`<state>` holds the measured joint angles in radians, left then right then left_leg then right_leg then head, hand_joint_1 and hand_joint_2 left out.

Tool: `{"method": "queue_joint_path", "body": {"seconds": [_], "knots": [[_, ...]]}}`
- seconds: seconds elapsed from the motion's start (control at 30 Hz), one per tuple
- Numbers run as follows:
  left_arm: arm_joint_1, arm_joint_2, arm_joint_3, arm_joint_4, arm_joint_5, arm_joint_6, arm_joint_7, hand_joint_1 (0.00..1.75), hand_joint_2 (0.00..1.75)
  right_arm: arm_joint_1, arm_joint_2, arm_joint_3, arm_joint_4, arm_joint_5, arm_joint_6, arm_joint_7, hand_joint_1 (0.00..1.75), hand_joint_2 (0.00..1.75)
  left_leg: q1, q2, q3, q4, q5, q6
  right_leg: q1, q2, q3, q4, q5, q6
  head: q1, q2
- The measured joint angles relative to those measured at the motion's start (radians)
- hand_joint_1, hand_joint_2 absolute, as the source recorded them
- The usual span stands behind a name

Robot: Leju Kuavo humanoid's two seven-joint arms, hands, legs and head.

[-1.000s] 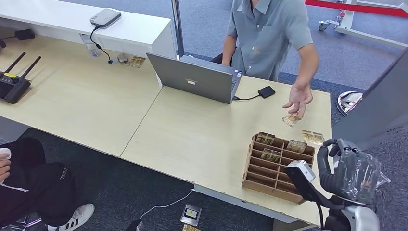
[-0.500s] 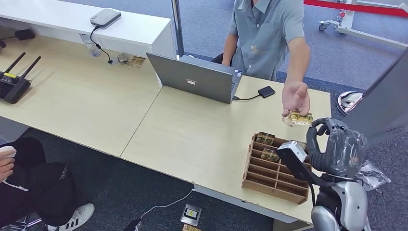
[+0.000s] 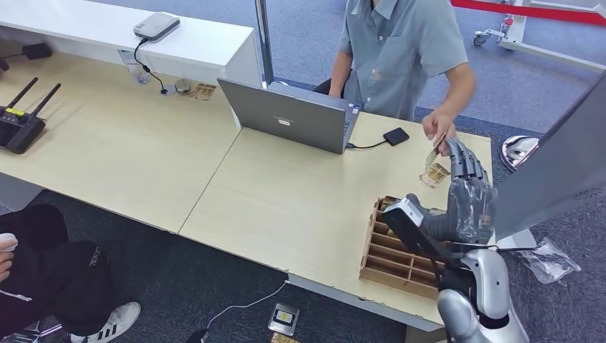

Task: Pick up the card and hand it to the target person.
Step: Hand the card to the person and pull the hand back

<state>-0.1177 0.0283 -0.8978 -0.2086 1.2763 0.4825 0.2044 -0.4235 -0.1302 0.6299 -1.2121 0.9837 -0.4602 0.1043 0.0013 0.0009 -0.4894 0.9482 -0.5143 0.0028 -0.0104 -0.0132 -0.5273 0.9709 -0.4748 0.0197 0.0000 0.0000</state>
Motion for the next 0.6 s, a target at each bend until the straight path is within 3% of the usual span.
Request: {"method": "queue_joint_path", "body": {"seconds": [0.6], "knots": [[-0.002,-0.030,0.008,-0.008,0.008,0.114,0.023,0.00,0.00,-0.025,0.003,0.082,0.045,-0.065,0.002,0.017,0.00,1.75,0.000,-0.001,0.000,0.000,0.000,0.000,0.000,-0.002,0.000,0.001,-0.001,0.000,0.000,0.000]]}}
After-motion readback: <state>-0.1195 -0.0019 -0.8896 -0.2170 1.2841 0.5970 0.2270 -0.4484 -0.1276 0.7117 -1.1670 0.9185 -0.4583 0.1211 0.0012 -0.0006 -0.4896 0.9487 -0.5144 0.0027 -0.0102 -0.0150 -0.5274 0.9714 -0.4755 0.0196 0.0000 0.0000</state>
